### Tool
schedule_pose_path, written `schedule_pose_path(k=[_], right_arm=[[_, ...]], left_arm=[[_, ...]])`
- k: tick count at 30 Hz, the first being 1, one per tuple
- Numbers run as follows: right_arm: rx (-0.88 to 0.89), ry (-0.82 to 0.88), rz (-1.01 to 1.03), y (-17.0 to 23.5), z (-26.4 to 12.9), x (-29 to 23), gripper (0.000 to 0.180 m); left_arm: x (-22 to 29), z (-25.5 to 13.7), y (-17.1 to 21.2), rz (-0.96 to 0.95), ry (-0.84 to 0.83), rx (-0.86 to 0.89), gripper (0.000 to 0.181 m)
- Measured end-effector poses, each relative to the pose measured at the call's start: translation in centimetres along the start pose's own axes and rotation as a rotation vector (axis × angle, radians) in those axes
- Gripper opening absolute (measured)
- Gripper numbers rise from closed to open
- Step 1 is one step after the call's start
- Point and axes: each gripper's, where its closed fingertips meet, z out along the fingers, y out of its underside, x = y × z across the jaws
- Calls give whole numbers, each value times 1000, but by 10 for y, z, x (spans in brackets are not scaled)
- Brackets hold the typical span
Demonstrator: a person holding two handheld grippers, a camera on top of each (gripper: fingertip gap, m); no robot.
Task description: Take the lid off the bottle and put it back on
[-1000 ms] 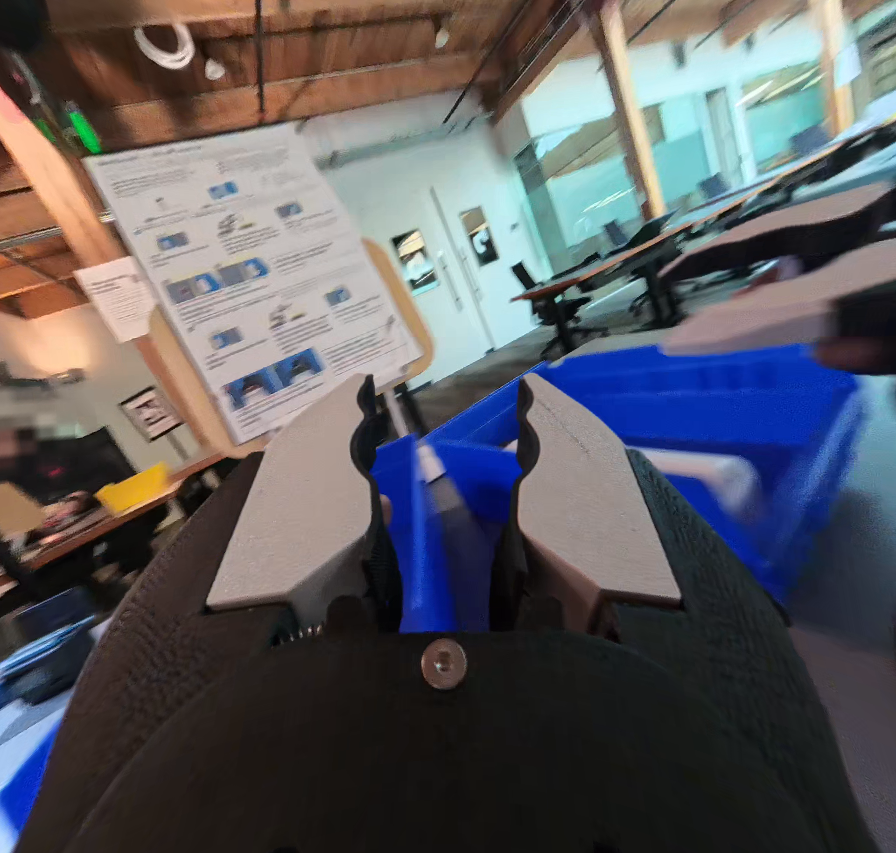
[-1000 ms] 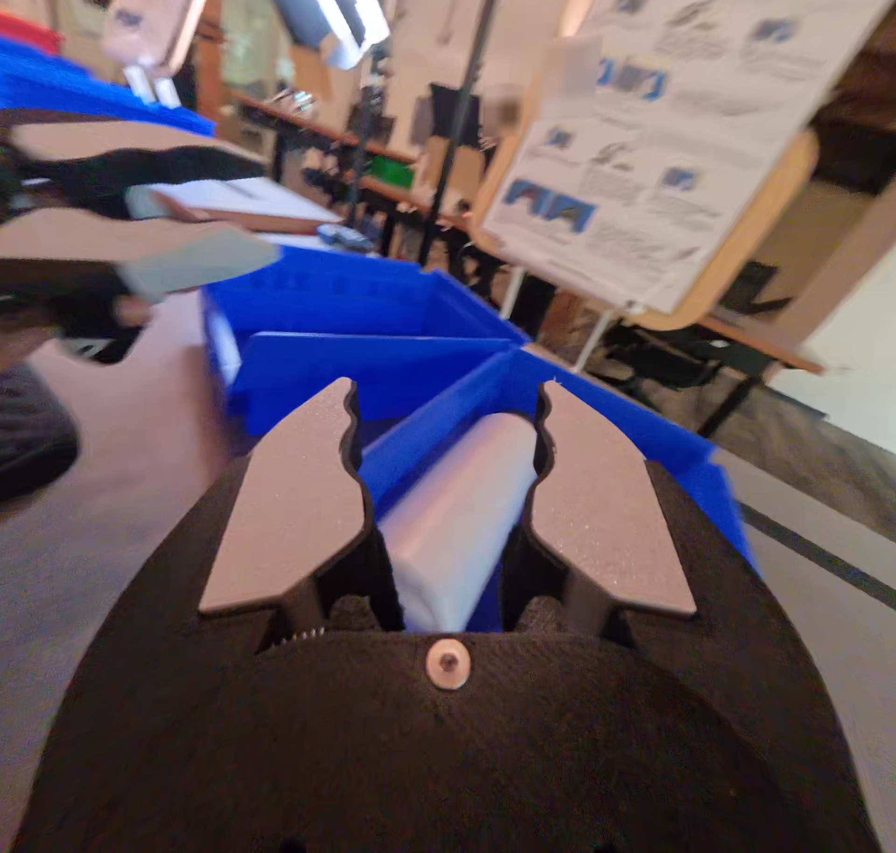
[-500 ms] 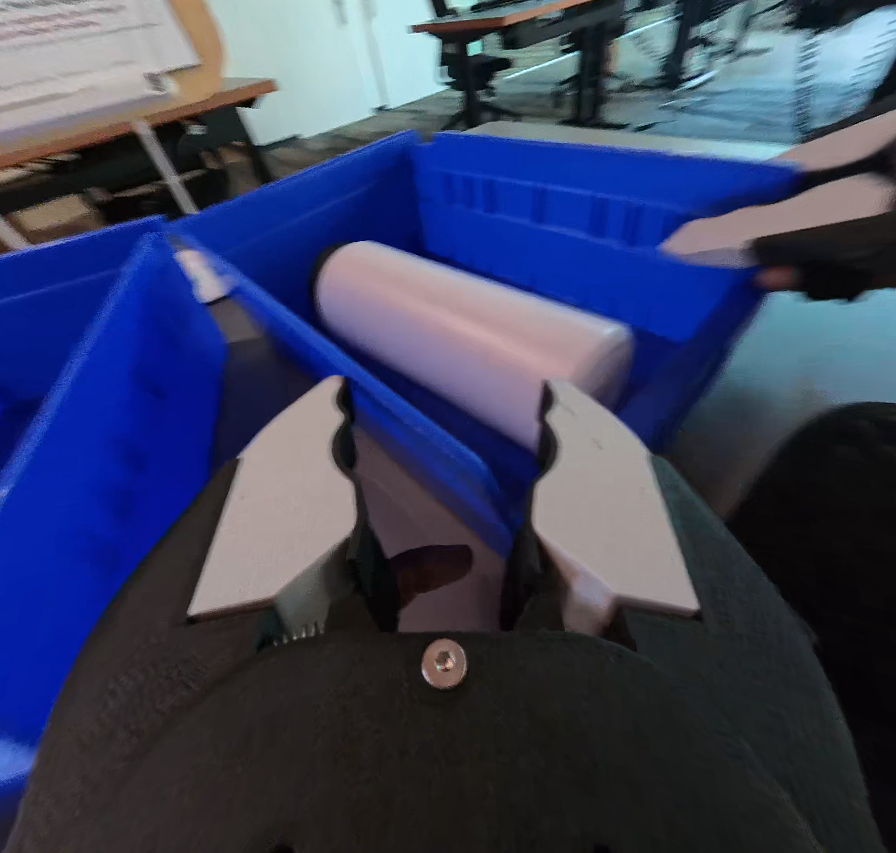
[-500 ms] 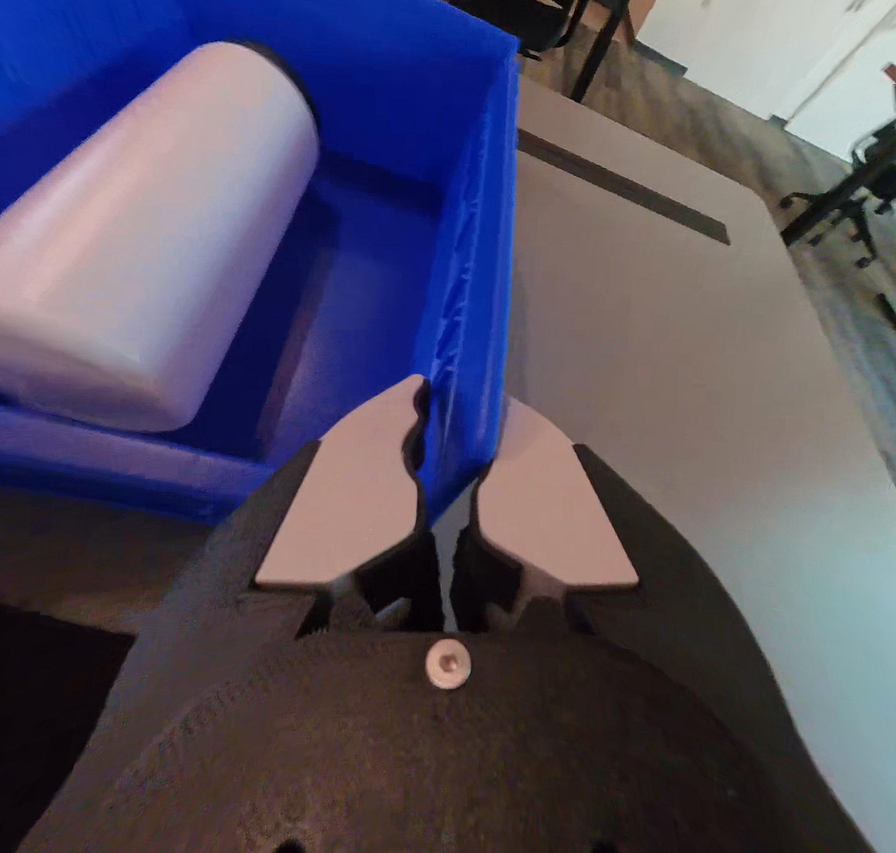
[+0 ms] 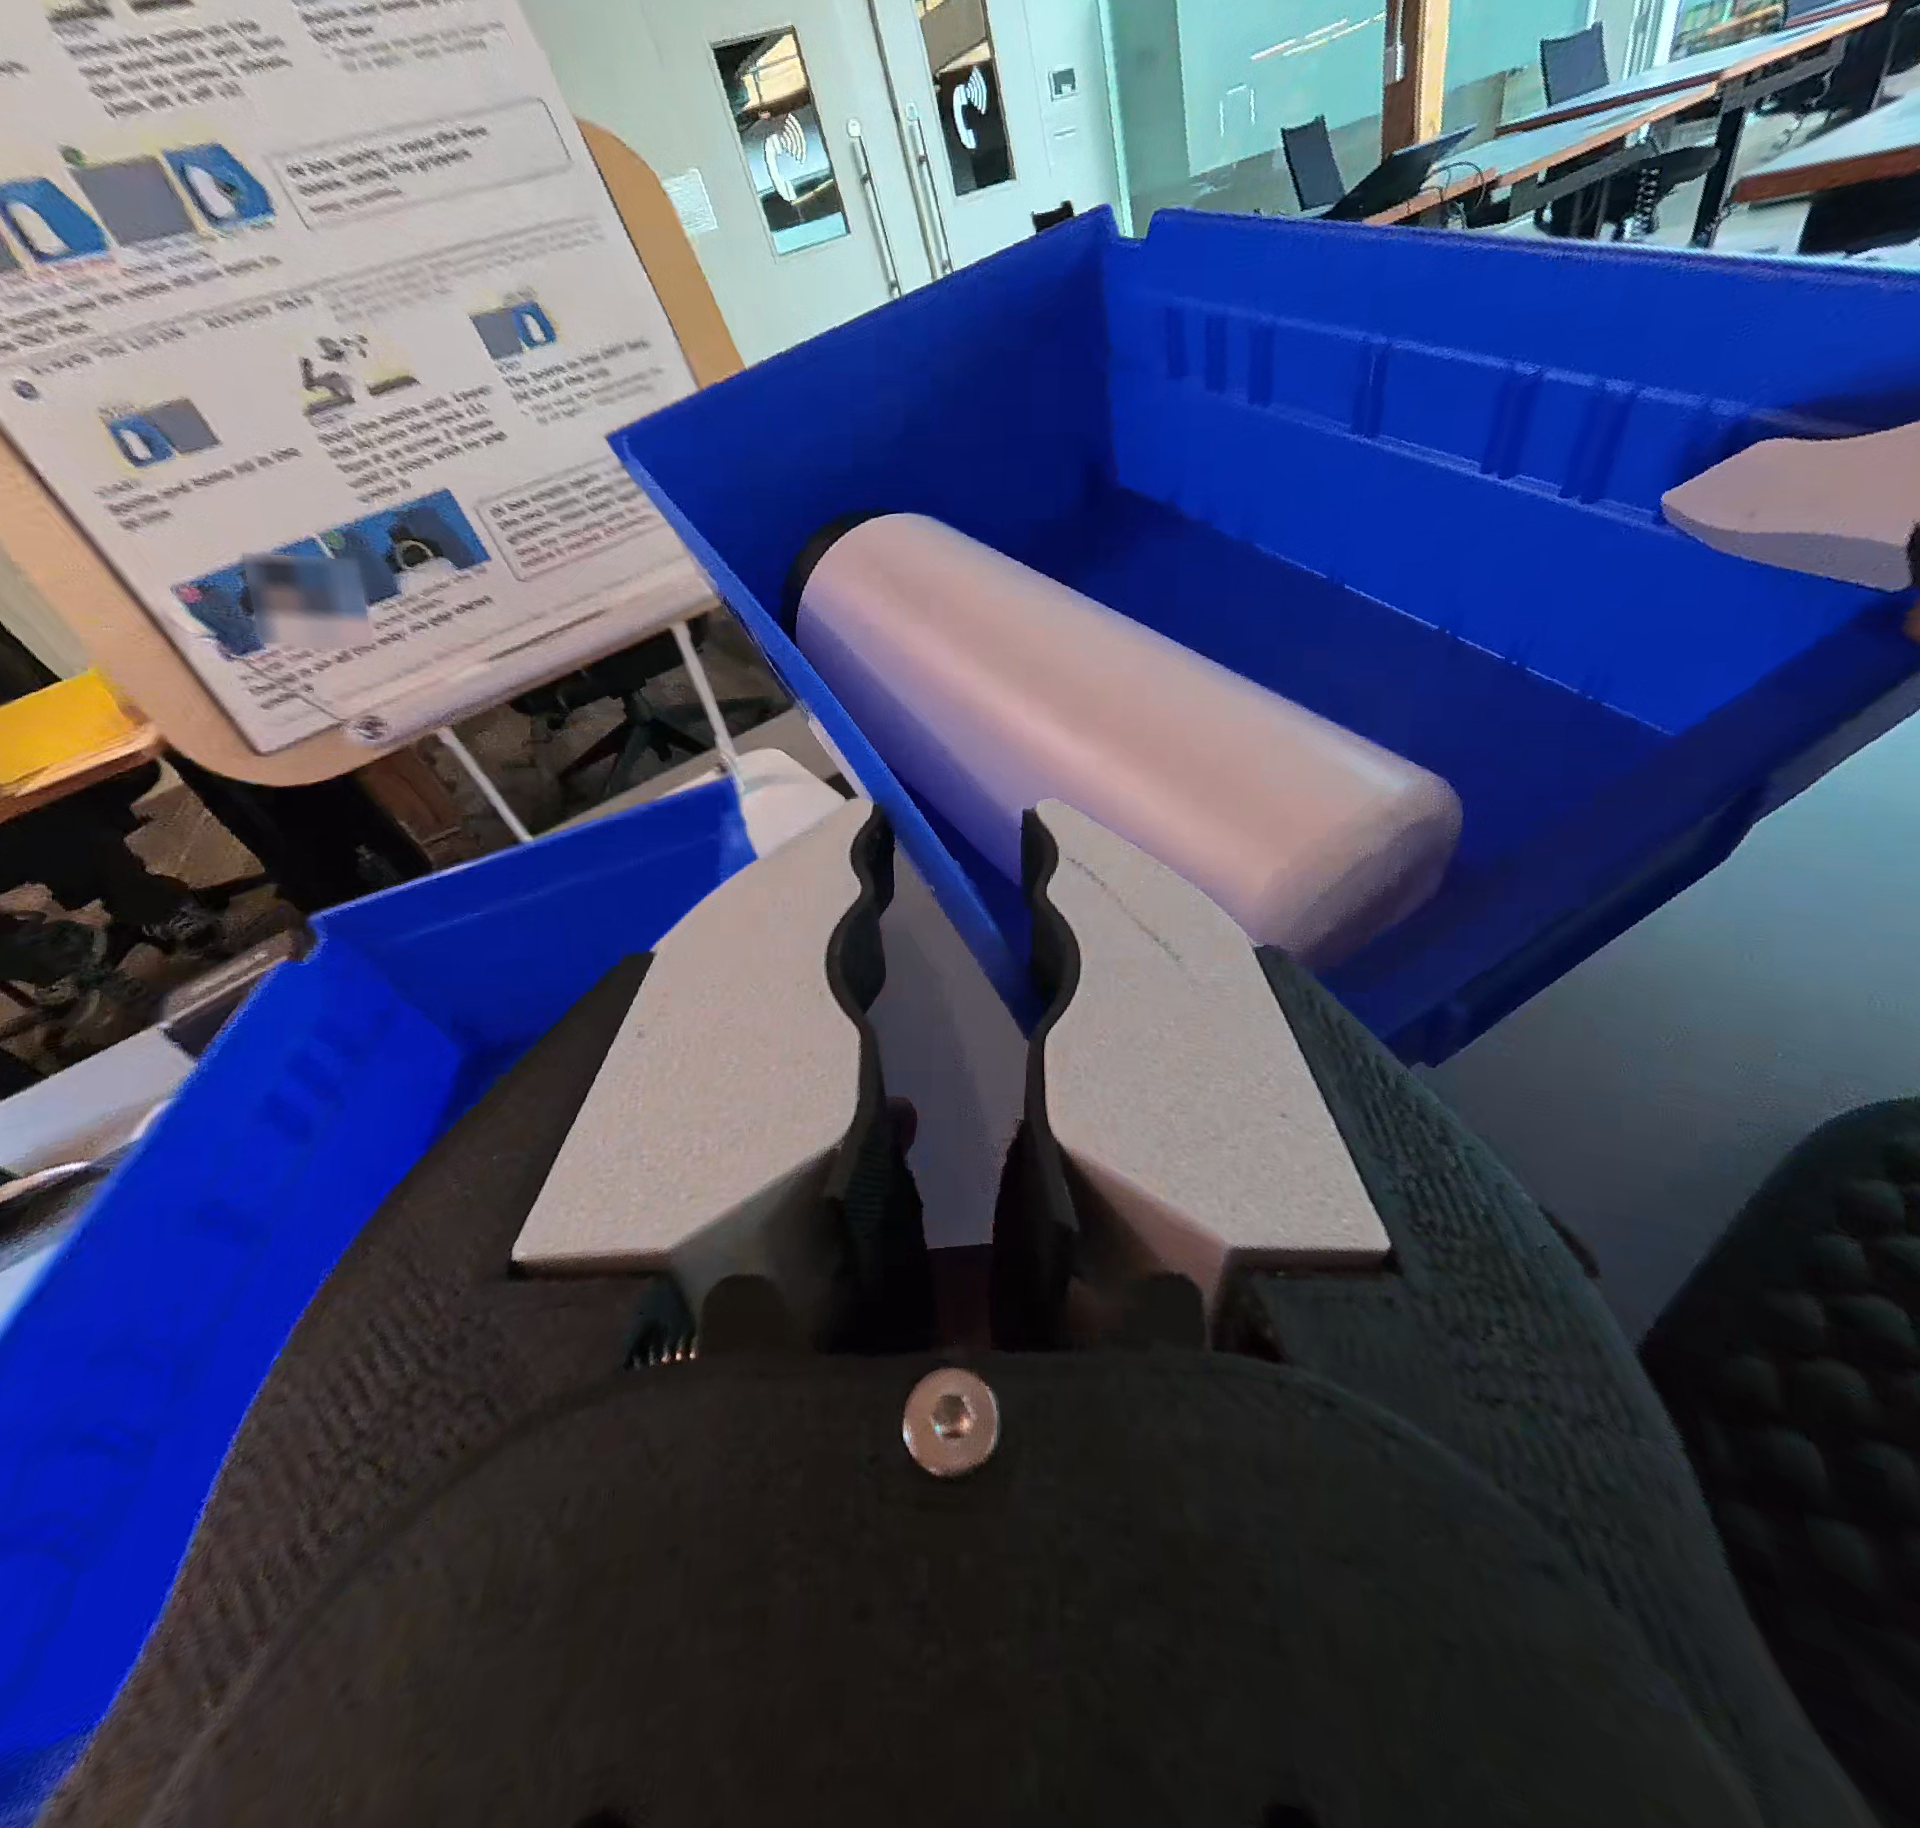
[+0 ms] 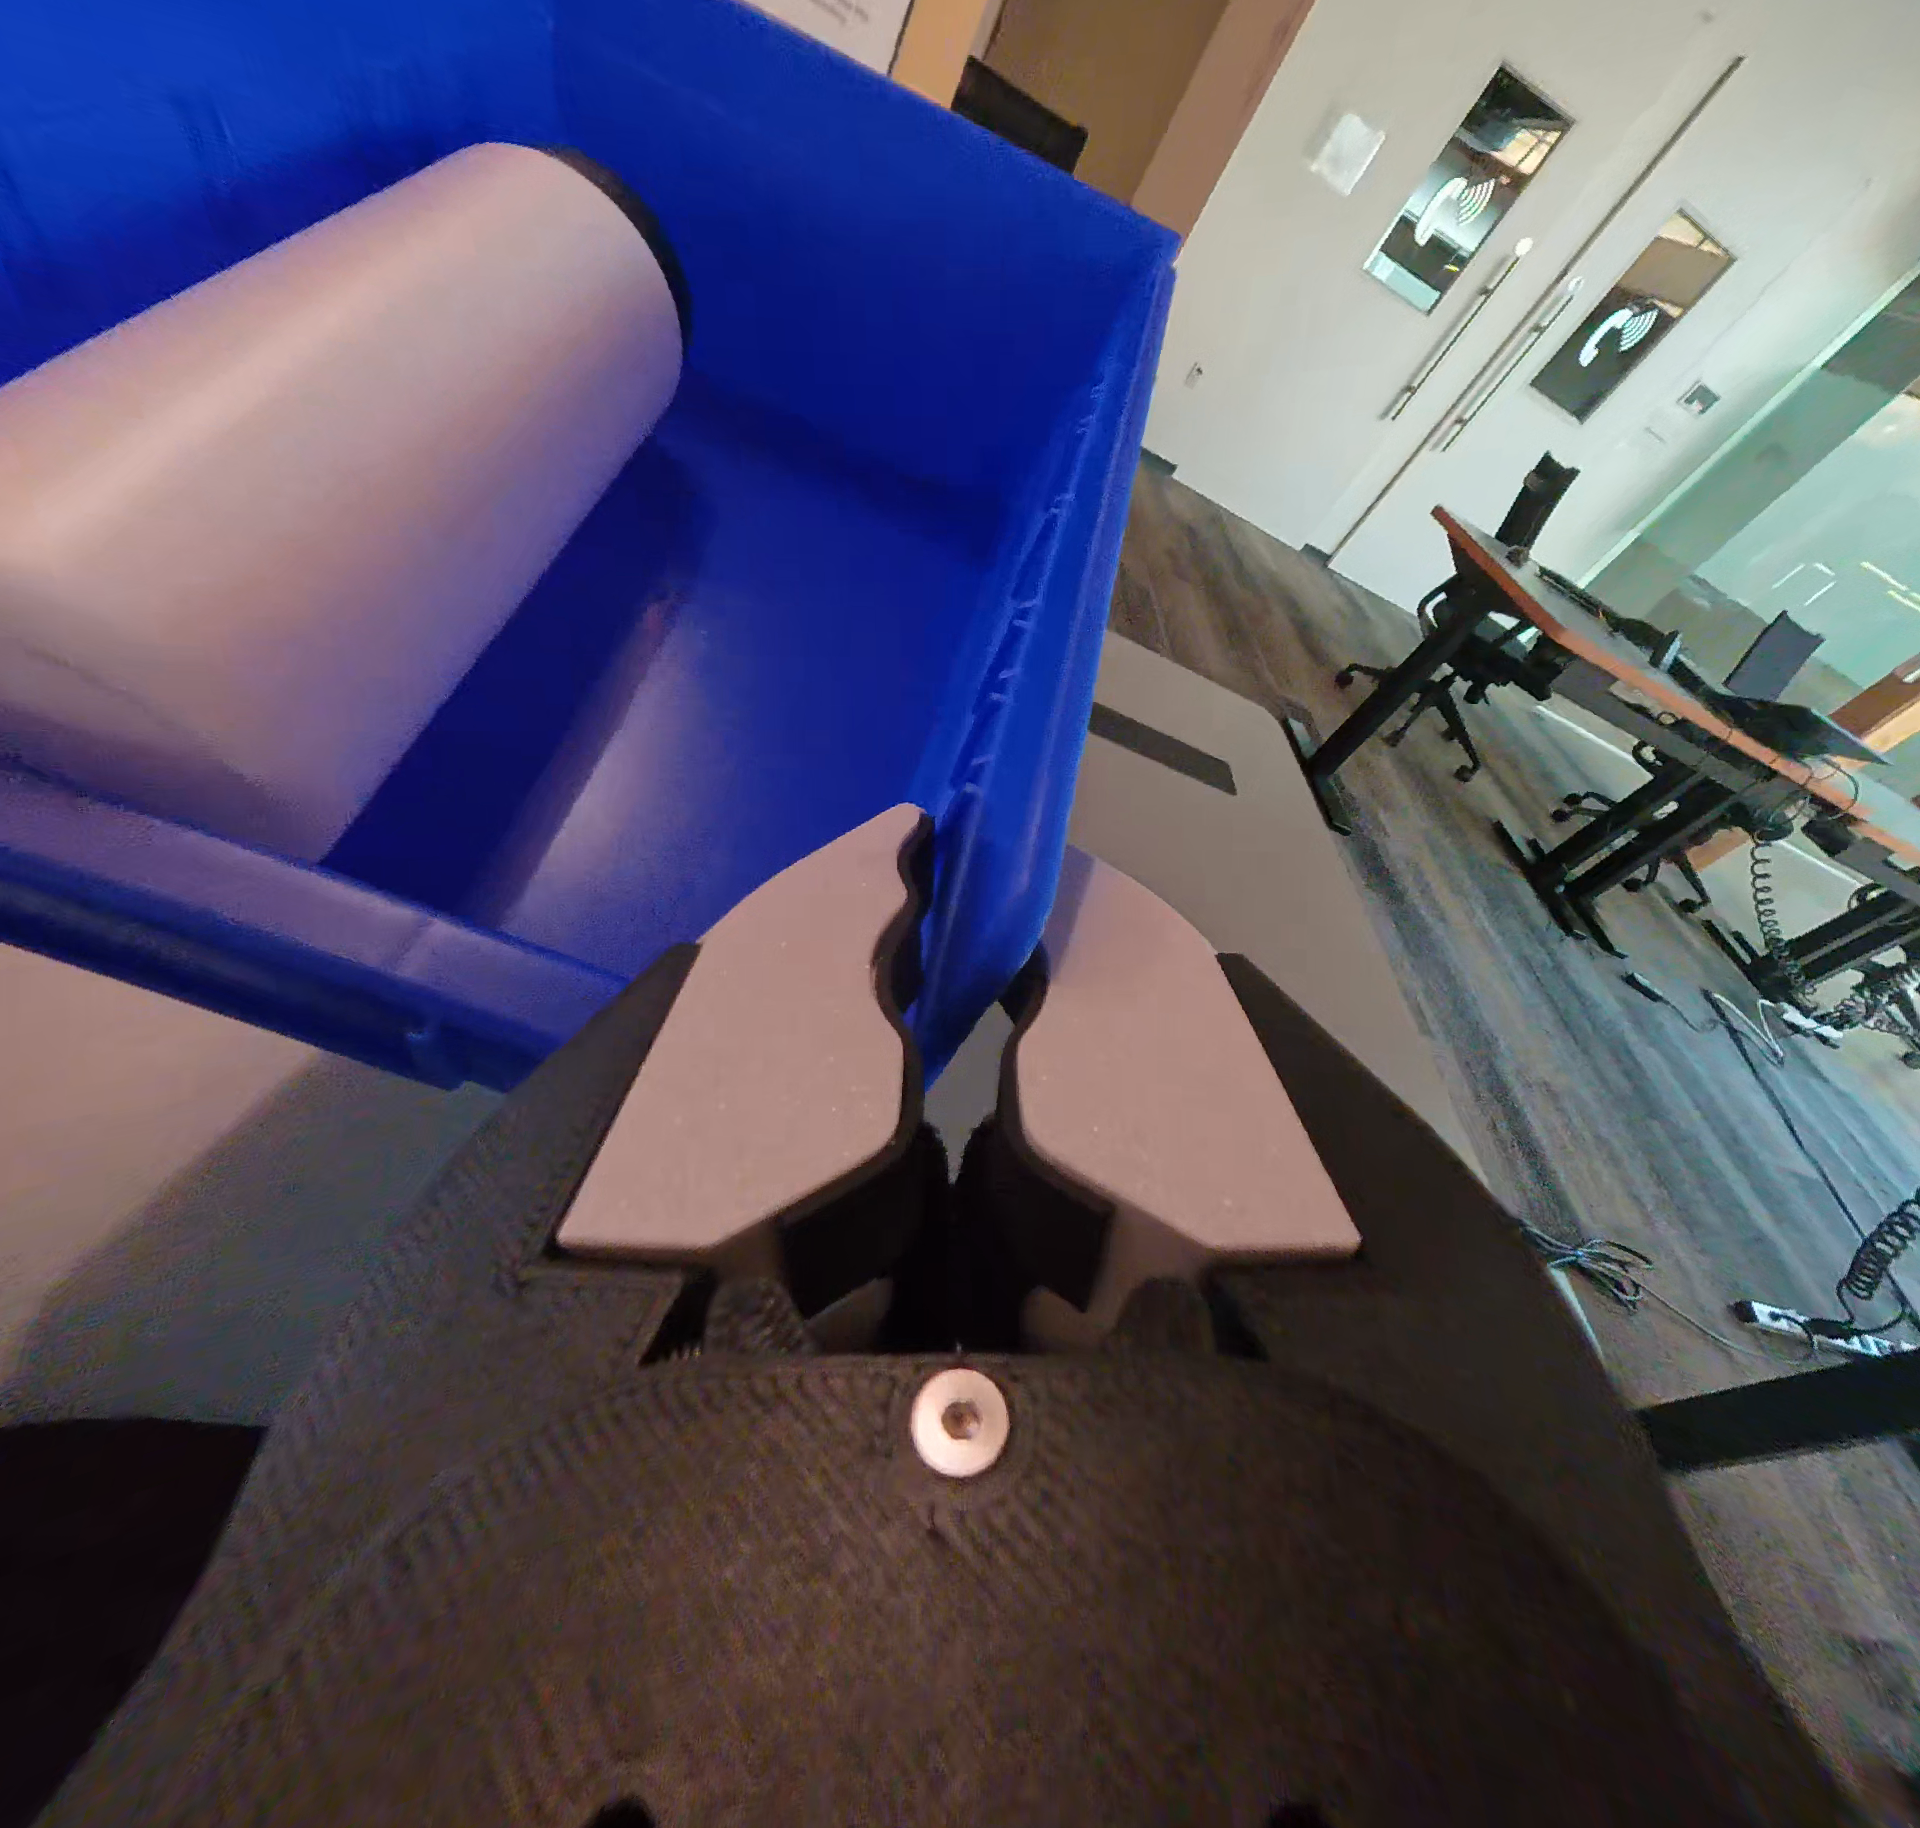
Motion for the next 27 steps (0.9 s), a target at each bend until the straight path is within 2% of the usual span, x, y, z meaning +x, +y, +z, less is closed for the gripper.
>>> schedule_pose_path(k=[6,14,21,27], right_arm=[[69,-87,-67,-66,-1,-42,11],[259,-391,-92,-145,8,-188,13],[363,-675,-82,-173,-2,-324,13],[401,-764,-128,-162,-10,-402,14]], left_arm=[[-65,-49,-26,11,-108,-2,23],[-174,-168,-17,53,-429,-83,21],[-229,-267,30,92,-647,-235,23],[-251,-312,84,85,-720,-296,23]])
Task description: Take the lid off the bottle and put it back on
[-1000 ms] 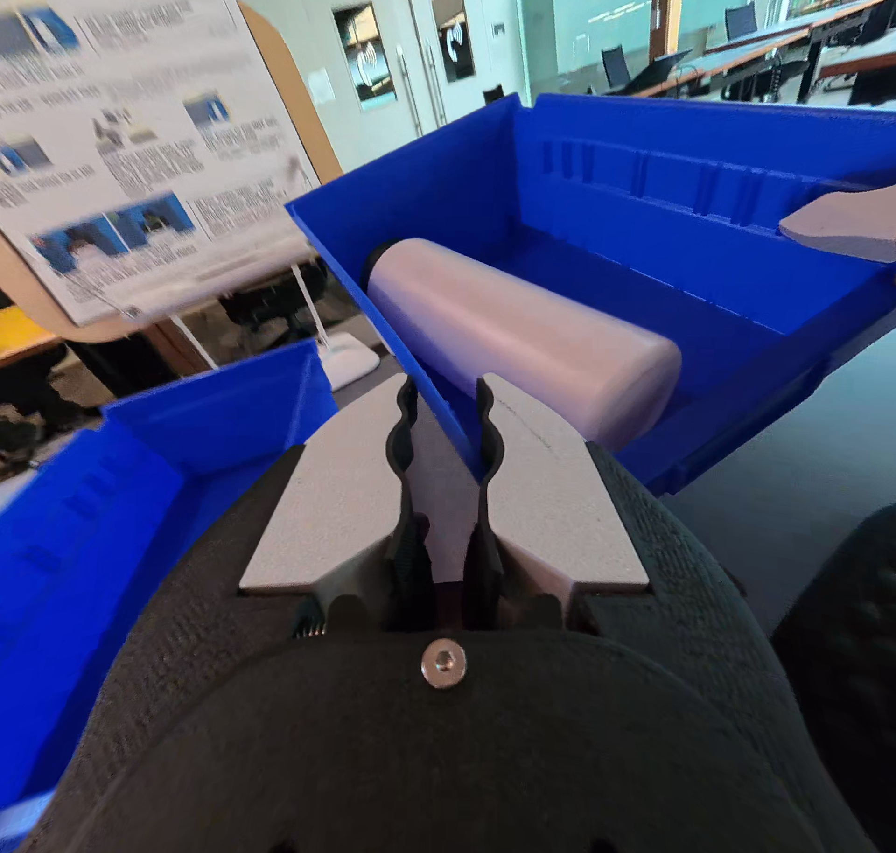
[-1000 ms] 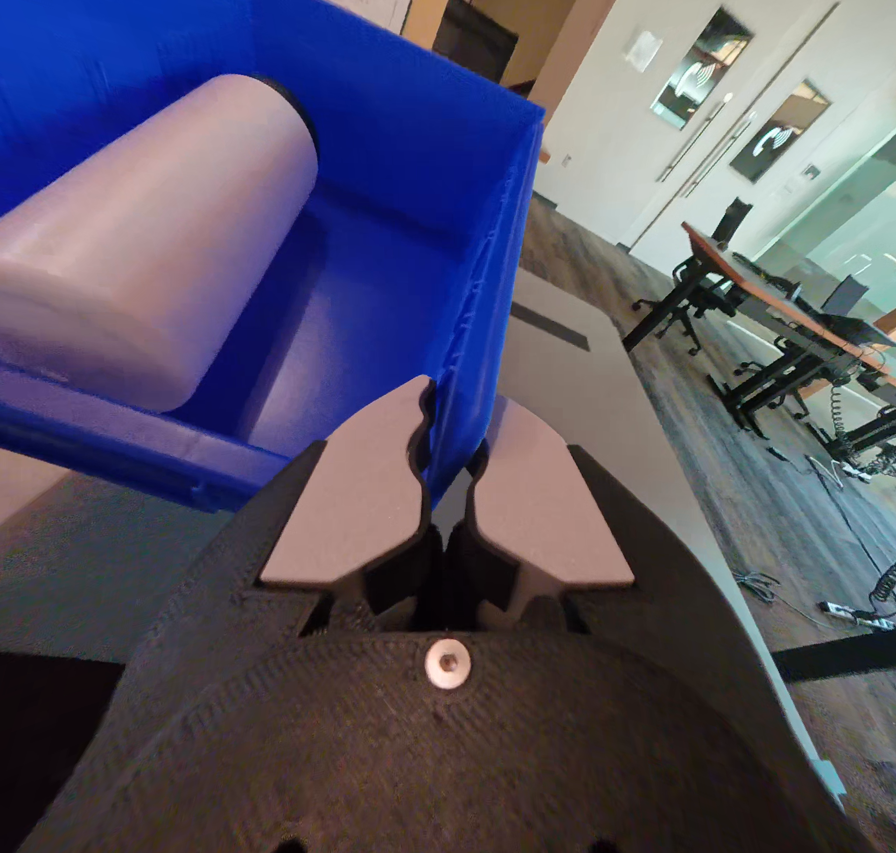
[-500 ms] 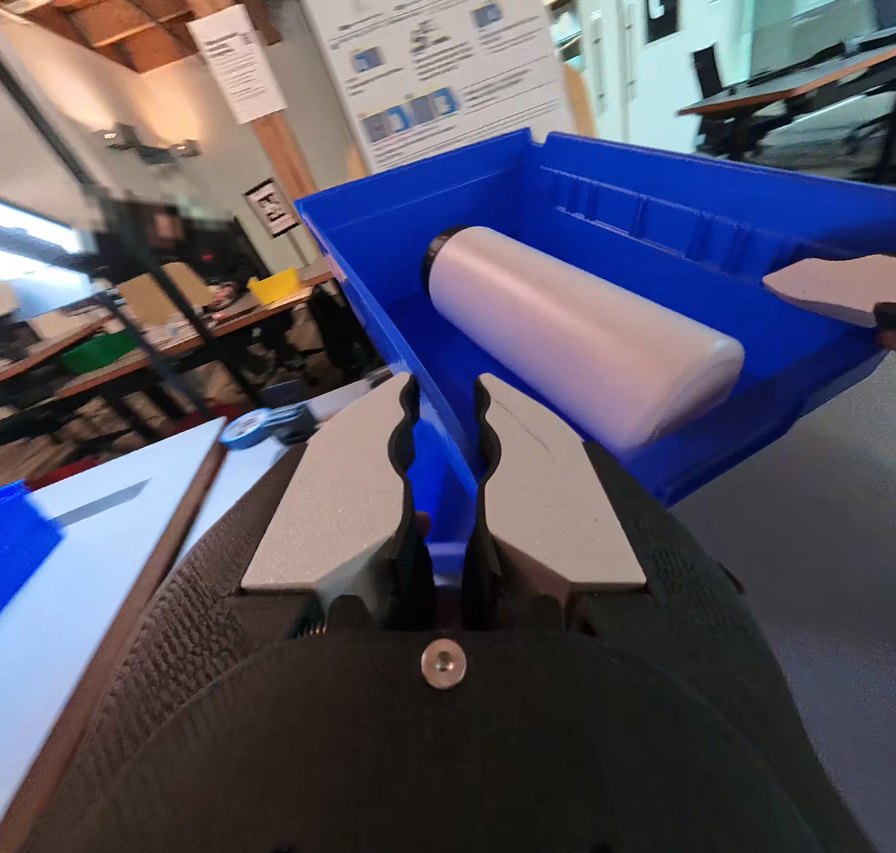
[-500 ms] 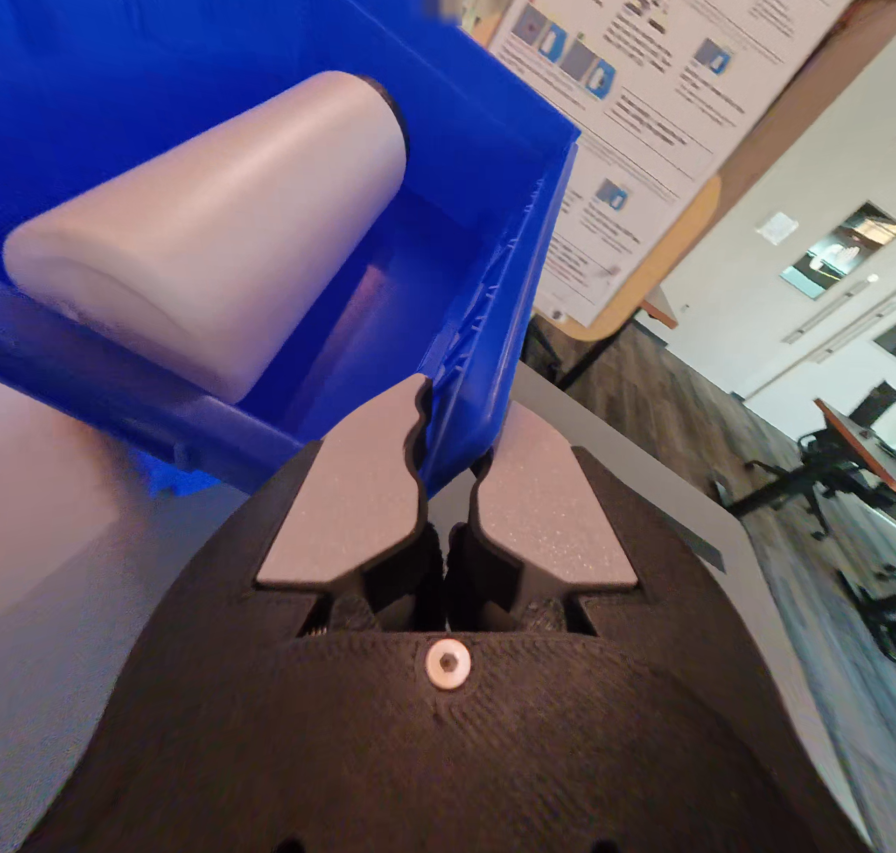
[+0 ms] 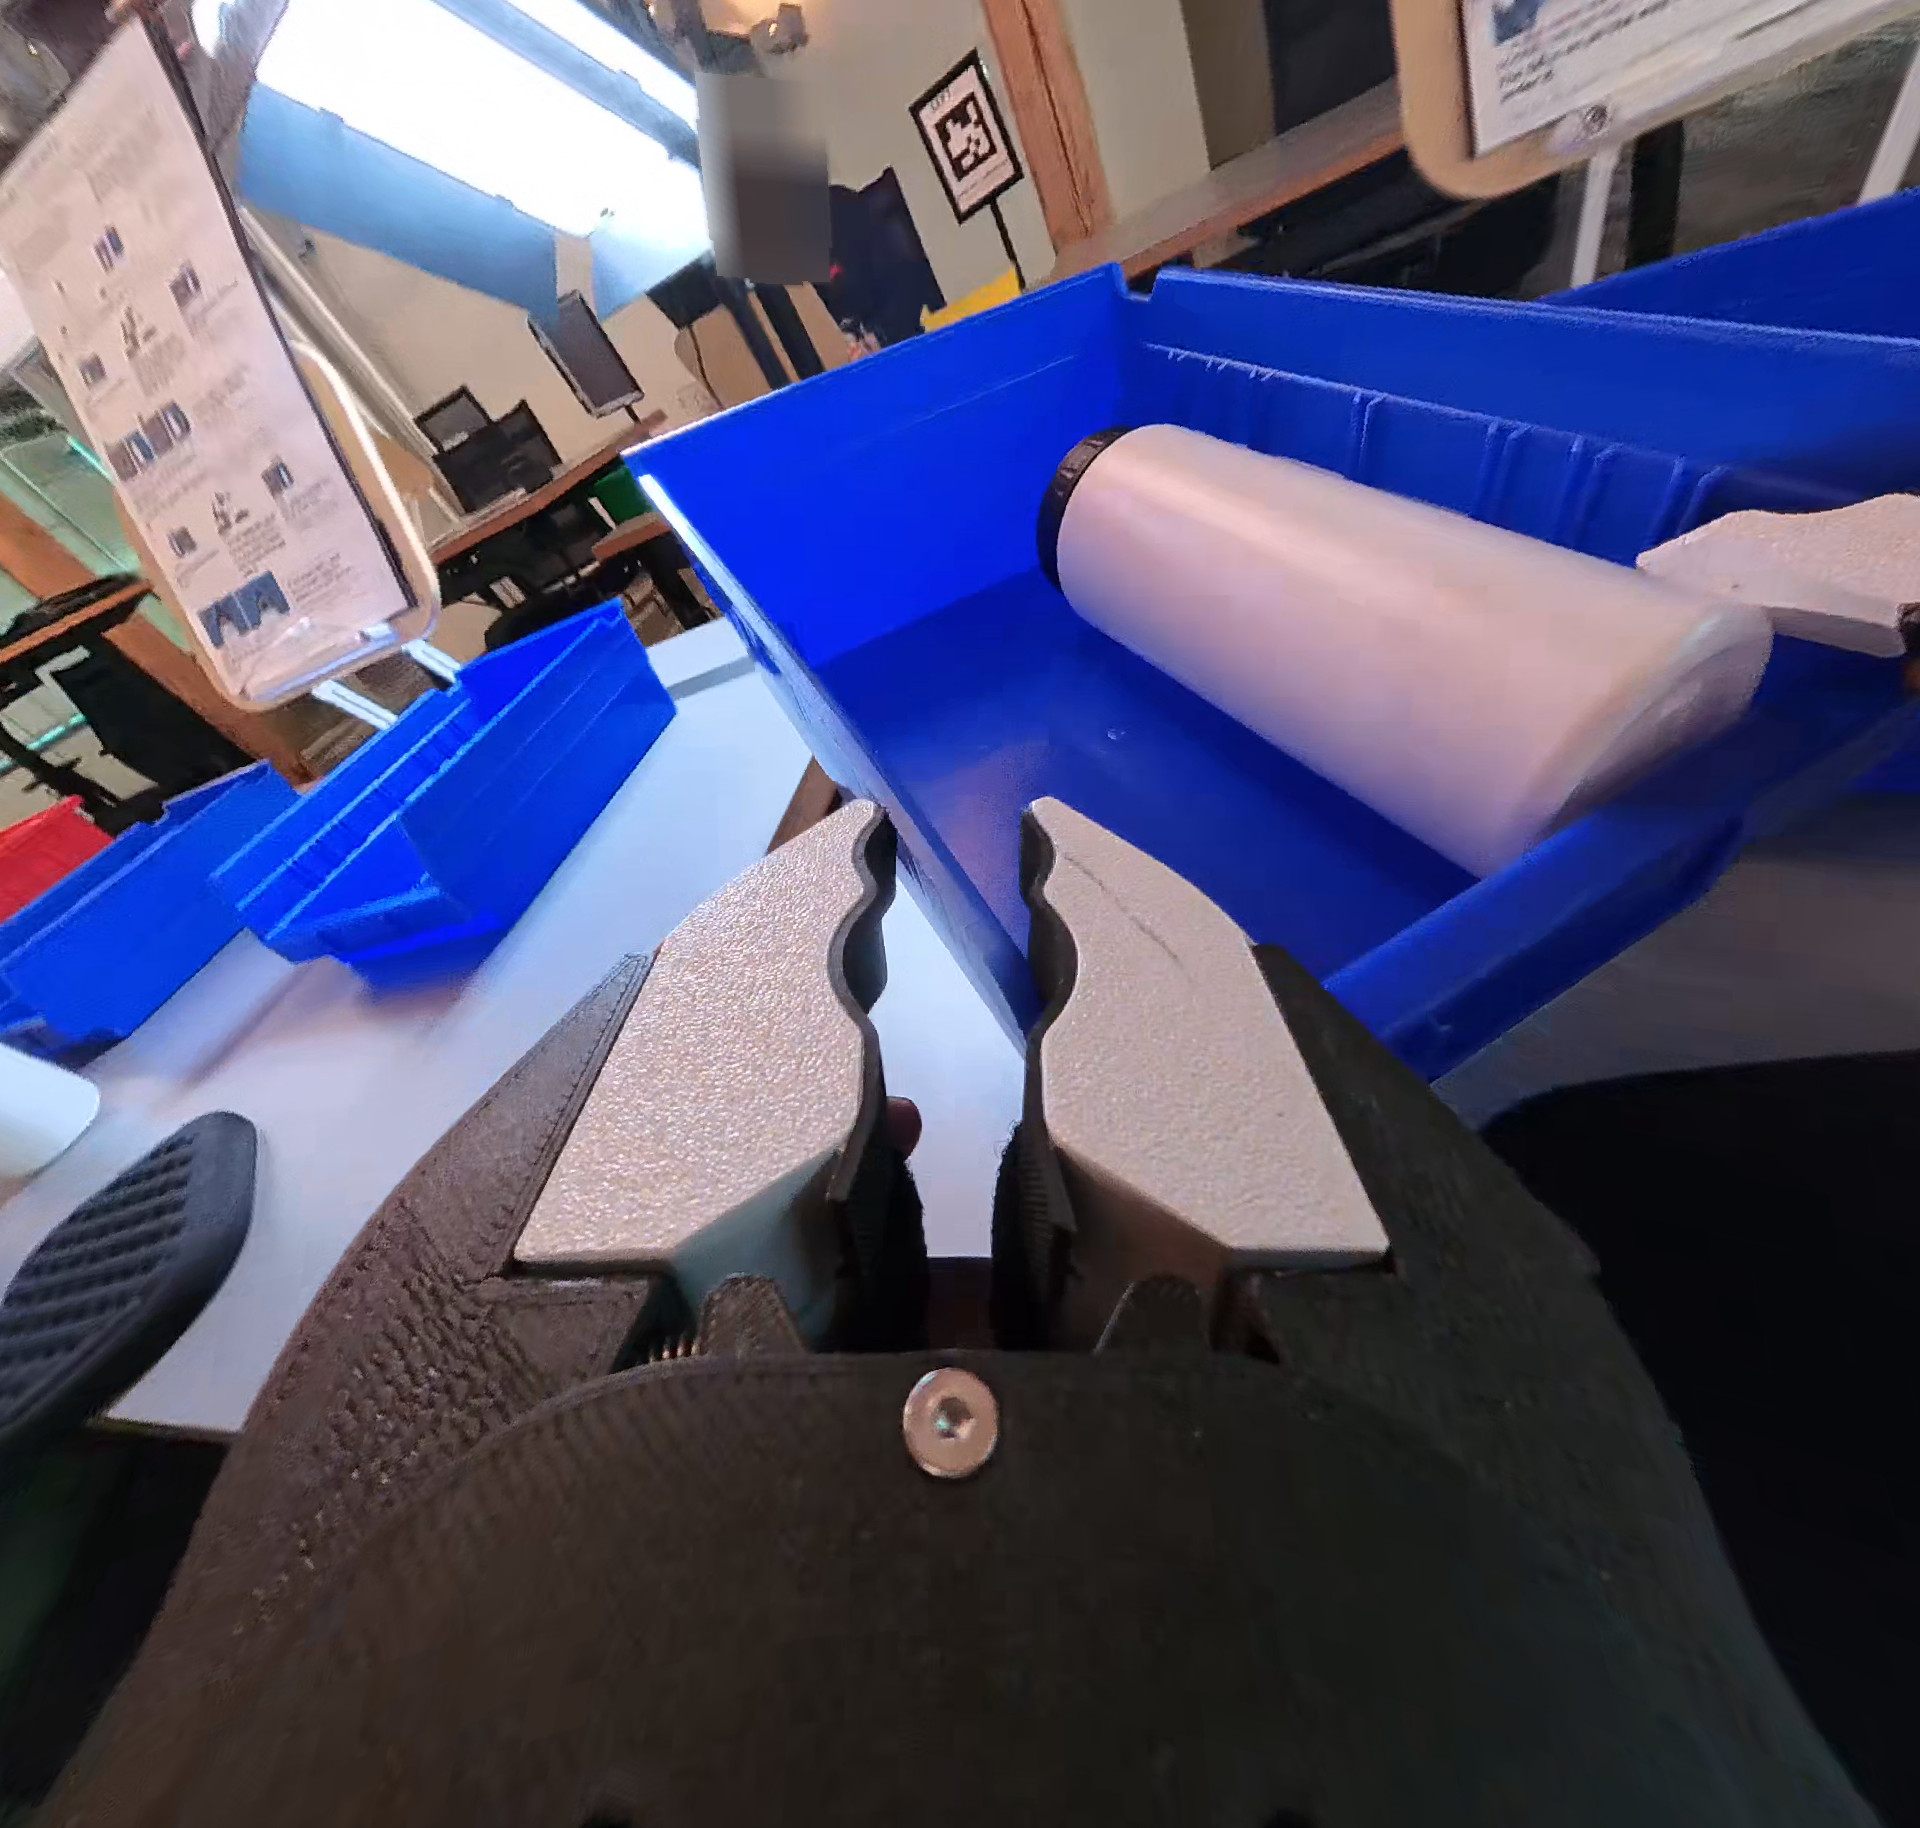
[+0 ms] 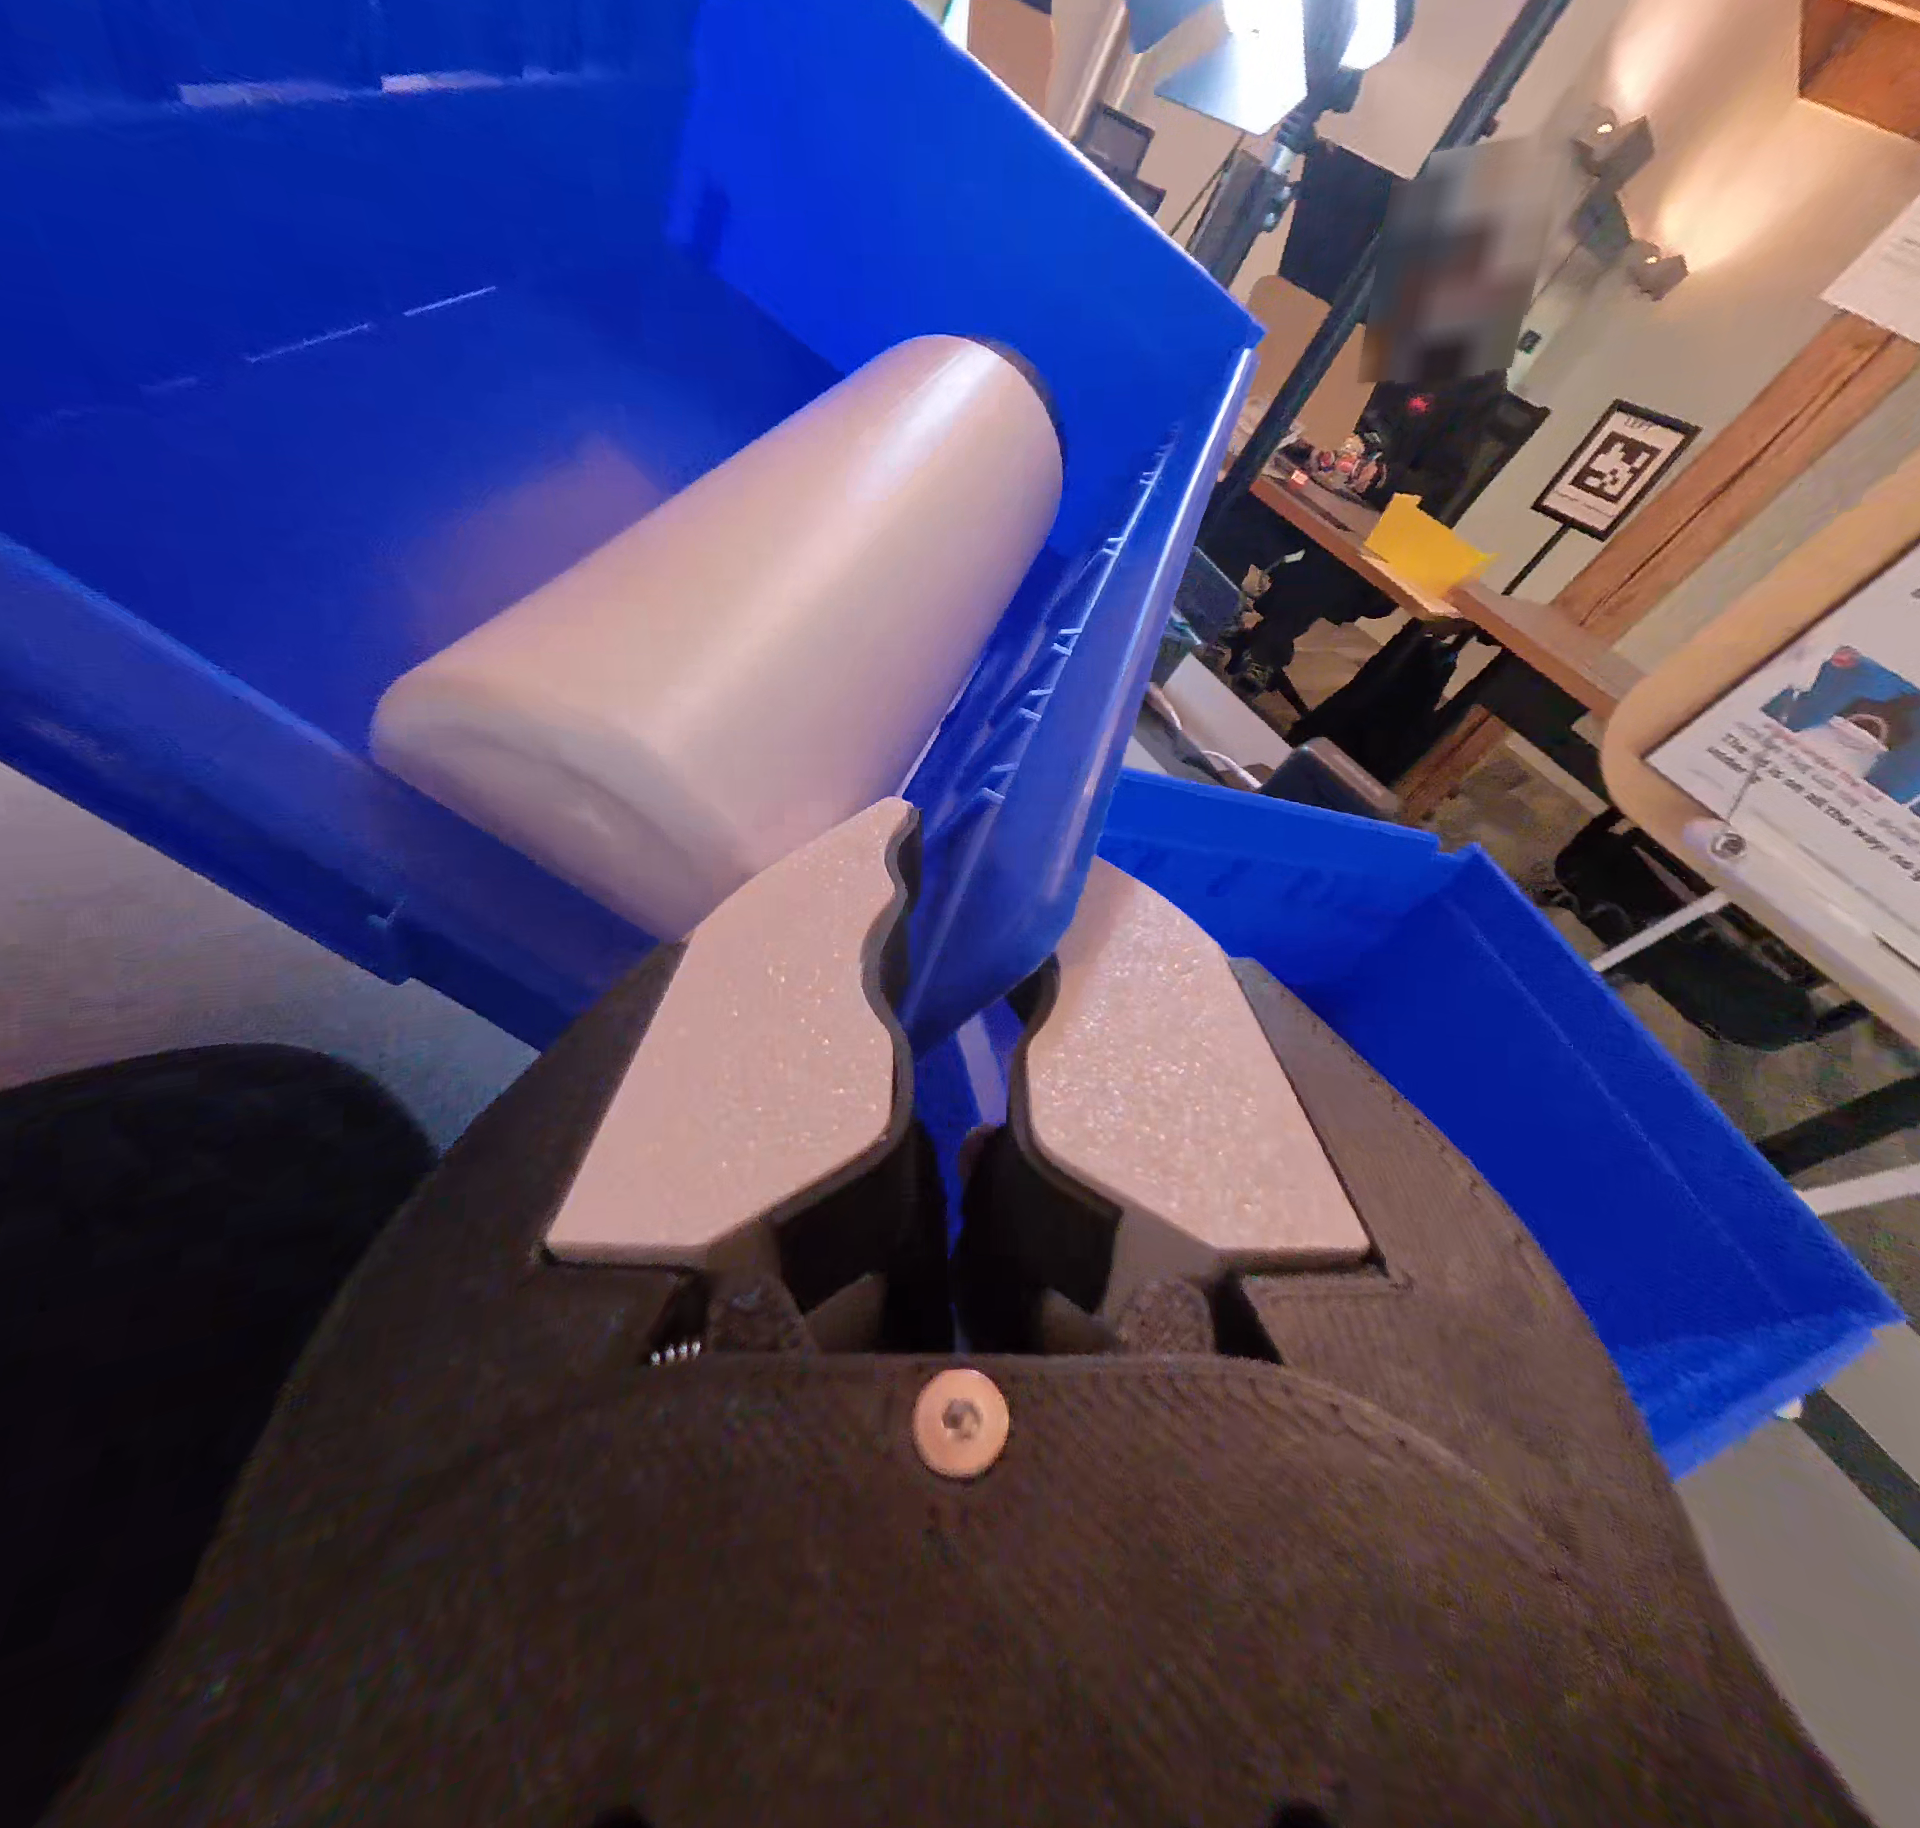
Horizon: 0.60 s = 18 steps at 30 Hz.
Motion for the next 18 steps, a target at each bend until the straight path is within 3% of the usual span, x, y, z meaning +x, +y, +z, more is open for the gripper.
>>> schedule_pose_path(k=[11,18], right_arm=[[-102,-100,-50,37,32,-44,17],[-175,-126,-67,59,43,-51,19]], left_arm=[[-4,21,75,-108,56,-77,23],[1,38,102,-161,78,-86,22]])
